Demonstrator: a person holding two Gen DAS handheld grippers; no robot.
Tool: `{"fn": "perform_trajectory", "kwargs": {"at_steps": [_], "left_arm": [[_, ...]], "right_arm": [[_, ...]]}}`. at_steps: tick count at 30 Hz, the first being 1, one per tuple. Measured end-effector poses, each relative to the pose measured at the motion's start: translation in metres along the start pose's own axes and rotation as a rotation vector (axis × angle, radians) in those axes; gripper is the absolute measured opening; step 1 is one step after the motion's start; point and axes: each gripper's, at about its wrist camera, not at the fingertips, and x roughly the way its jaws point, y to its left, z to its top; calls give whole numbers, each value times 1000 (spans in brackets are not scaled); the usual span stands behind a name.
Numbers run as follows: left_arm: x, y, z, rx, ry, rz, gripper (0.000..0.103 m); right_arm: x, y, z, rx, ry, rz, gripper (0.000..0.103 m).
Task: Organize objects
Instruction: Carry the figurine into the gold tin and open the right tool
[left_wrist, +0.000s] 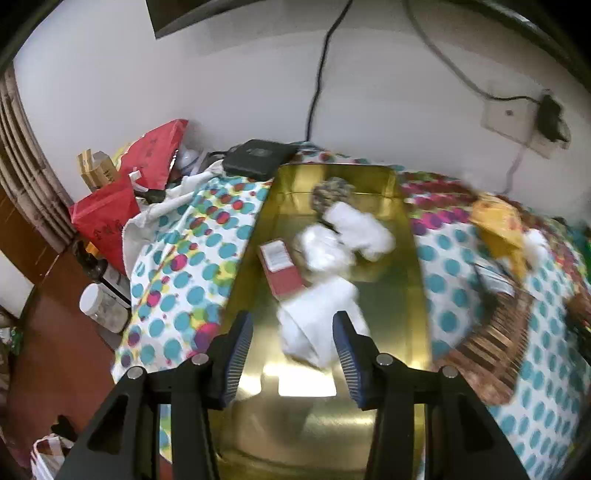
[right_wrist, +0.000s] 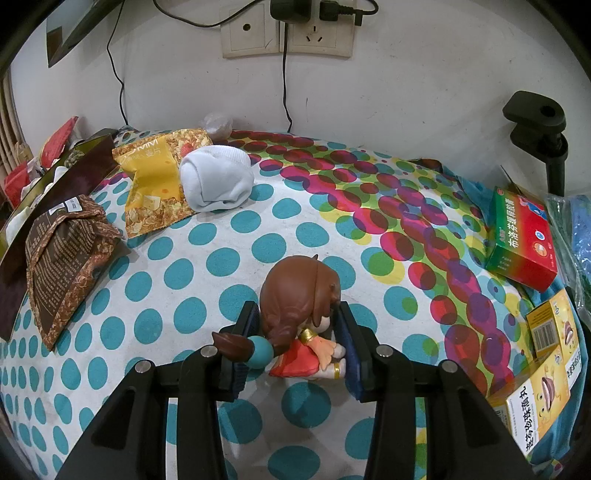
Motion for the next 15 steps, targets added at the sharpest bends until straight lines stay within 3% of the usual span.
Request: {"fn": "perform_trajectory", "kwargs": {"at_steps": [7, 15], "left_arm": [[-36, -17, -45, -24, -1, -96, 46], [-59, -48, -101, 32, -20, -113, 46]], "right_arm": [[0, 1, 0, -3, 0, -3, 40], [1, 0, 1, -18, -3, -21, 40]]}}
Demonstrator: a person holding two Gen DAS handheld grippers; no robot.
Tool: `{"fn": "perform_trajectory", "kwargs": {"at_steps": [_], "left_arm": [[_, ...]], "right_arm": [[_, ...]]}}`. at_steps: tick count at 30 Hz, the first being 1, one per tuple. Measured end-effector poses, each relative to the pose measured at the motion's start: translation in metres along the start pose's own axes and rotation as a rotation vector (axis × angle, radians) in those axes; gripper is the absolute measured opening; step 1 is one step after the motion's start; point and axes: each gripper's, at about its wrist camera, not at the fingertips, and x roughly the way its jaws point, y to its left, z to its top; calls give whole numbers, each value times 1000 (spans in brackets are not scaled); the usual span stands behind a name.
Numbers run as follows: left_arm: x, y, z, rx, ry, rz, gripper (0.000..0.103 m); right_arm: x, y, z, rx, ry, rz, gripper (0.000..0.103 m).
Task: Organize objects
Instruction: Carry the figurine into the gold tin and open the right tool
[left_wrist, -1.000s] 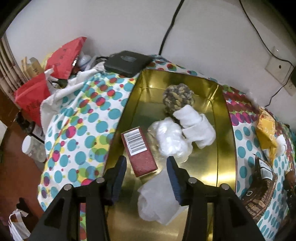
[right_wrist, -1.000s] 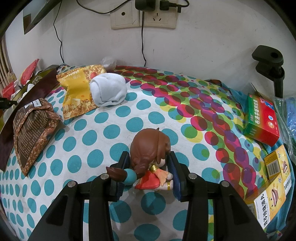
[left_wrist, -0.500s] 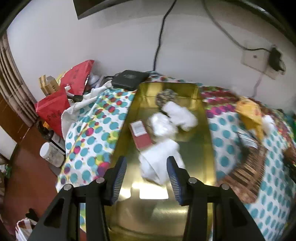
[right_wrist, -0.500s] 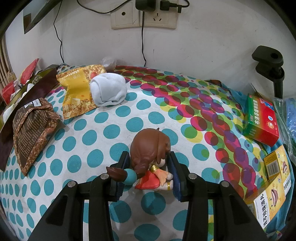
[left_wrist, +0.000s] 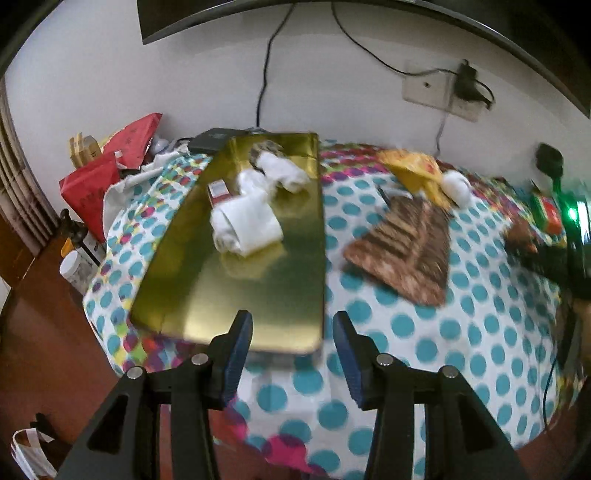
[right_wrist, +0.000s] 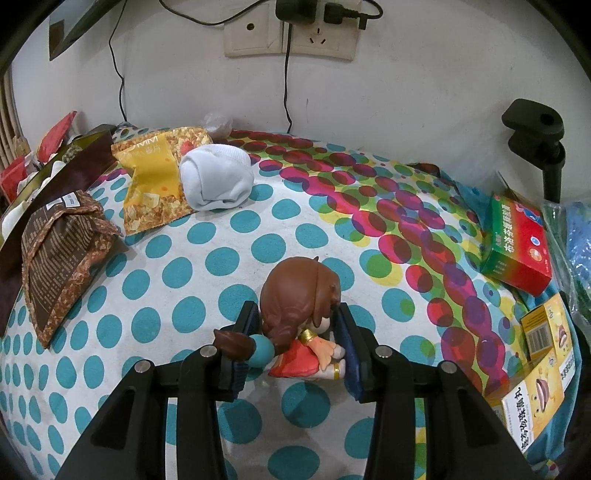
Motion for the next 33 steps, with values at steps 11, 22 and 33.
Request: {"fn": "perform_trajectory", "kwargs": {"at_steps": [11, 22, 33], "left_arm": [[-4, -14, -34, 36, 26, -108, 46], [-15, 47, -38, -49, -13, -76, 46], [-19, 96, -42, -136, -51, -87, 46]], "right_arm": [[0, -3, 0, -18, -2, -24, 40], [-28, 10, 22, 20, -49, -33, 38], [-85, 147, 54, -168, -142, 257, 38]]}}
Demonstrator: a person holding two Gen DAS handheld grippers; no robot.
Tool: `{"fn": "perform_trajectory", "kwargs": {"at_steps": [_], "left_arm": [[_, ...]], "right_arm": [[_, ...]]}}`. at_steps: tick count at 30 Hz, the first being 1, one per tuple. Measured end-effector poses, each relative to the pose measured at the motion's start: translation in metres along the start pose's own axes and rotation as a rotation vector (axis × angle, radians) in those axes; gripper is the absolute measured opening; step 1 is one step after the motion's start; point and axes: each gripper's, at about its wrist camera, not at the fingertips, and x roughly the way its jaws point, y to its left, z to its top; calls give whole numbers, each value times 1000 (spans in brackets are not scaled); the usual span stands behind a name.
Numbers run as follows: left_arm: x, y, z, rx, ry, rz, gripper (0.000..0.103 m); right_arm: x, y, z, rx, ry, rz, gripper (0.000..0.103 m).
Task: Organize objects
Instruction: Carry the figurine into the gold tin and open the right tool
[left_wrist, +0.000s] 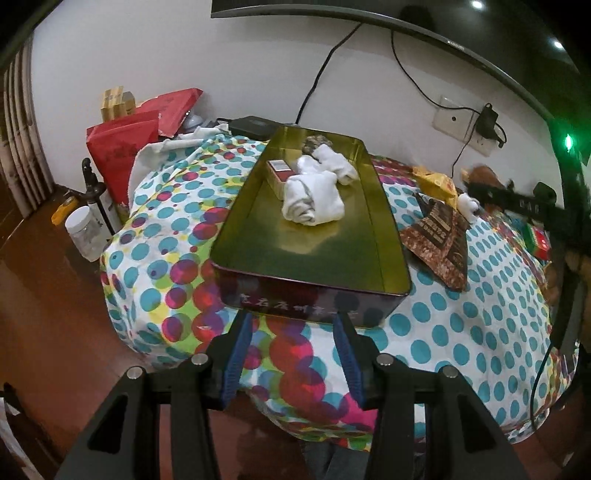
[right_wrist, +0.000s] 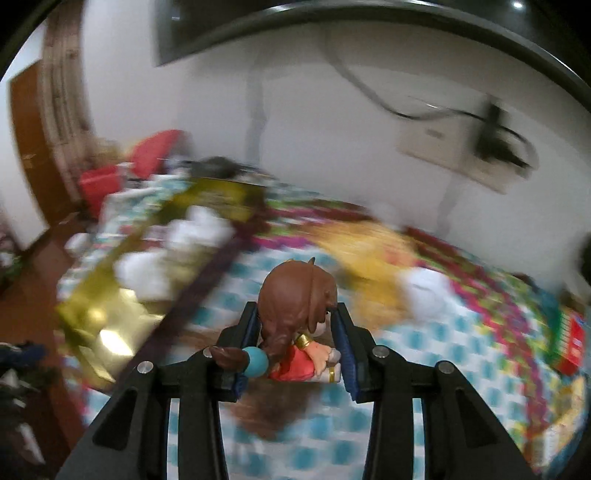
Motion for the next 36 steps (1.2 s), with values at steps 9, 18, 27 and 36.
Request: {"fn": "perform_trajectory", "kwargs": {"at_steps": [9, 18, 27, 36], "left_arm": [[1, 24, -3, -67, 58, -29, 46], [8, 37, -7, -76, 83, -11, 46], [10, 39, -11, -56, 100, 13, 47], [3, 36, -6, -77, 84, -34, 48]], "right_arm": [[31, 120, 21, -169, 95, 172, 38], [96, 184, 26, -217, 243, 146, 38], [136, 200, 49, -228, 272, 88, 38], [116, 193, 44, -235, 221, 122, 63]]}}
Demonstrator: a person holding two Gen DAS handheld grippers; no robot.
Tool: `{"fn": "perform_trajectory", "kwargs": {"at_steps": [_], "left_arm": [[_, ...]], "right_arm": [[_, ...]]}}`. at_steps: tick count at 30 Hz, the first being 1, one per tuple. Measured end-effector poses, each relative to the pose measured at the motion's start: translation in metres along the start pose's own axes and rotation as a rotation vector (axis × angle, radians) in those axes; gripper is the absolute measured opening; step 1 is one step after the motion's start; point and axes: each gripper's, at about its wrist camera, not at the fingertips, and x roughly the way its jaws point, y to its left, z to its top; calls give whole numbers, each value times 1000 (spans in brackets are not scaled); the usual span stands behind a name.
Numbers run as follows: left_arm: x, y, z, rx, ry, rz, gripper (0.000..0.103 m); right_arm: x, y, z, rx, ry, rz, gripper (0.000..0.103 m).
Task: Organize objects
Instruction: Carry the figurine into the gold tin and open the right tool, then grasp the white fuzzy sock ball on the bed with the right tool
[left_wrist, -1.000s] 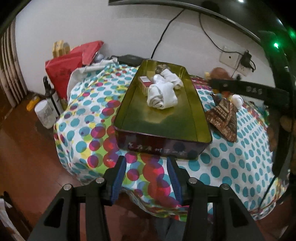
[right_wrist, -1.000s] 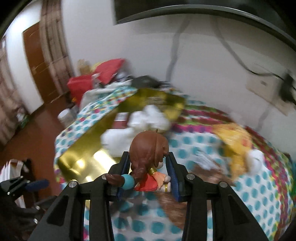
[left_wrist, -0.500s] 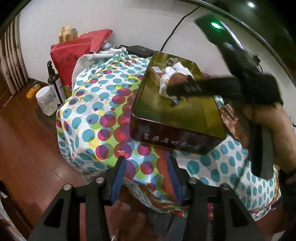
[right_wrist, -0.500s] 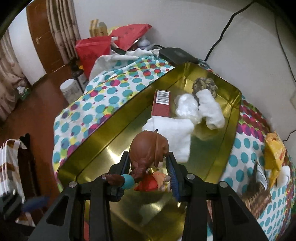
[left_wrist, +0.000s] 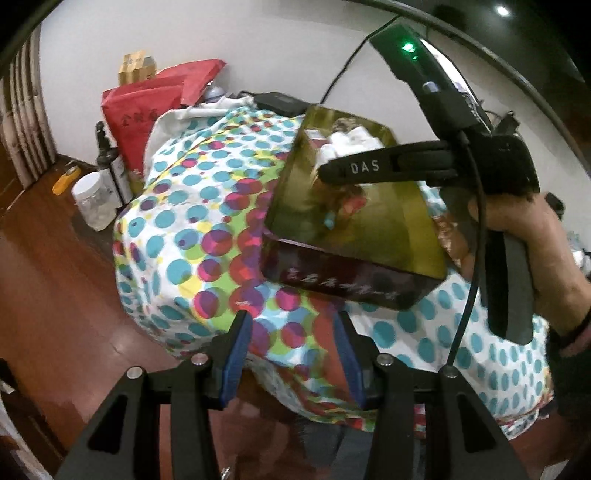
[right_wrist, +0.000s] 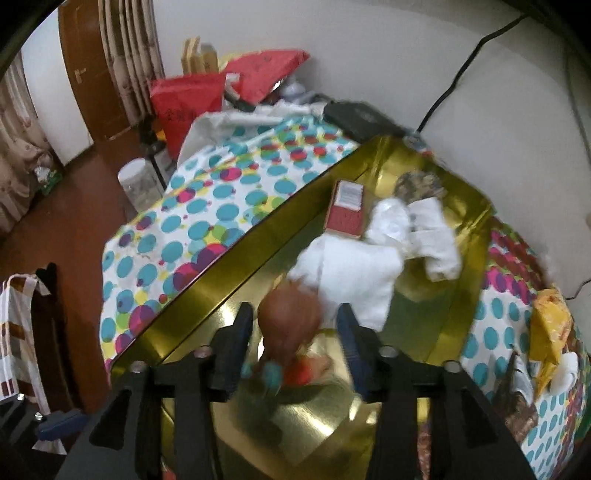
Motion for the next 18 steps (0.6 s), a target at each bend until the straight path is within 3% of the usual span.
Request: {"fn": "perform_trajectory", "kwargs": {"at_steps": [2, 7, 9, 13, 15, 18], "left_arm": [[-3, -7, 1, 11, -5, -23, 56], [-12, -33, 7, 56, -36, -62, 57], [-14, -47, 9, 91, -48, -78, 57], [-10, -80, 10, 144, -33, -111, 57], [-6, -97, 8, 168, -16, -130, 57], [2, -129, 3, 242, 5, -148, 57]], "right_arm": [[-22, -7, -4, 14, -70, 7, 73], [-79, -38, -26, 55, -206, -14, 76], [-104, -60, -44, 82, -275, -54, 84], [-135, -114, -99, 134, -404, -214, 97], [-132, -145, -124, 174, -369, -298, 97], [-122, -188, -158, 250, -289, -334, 97]]}}
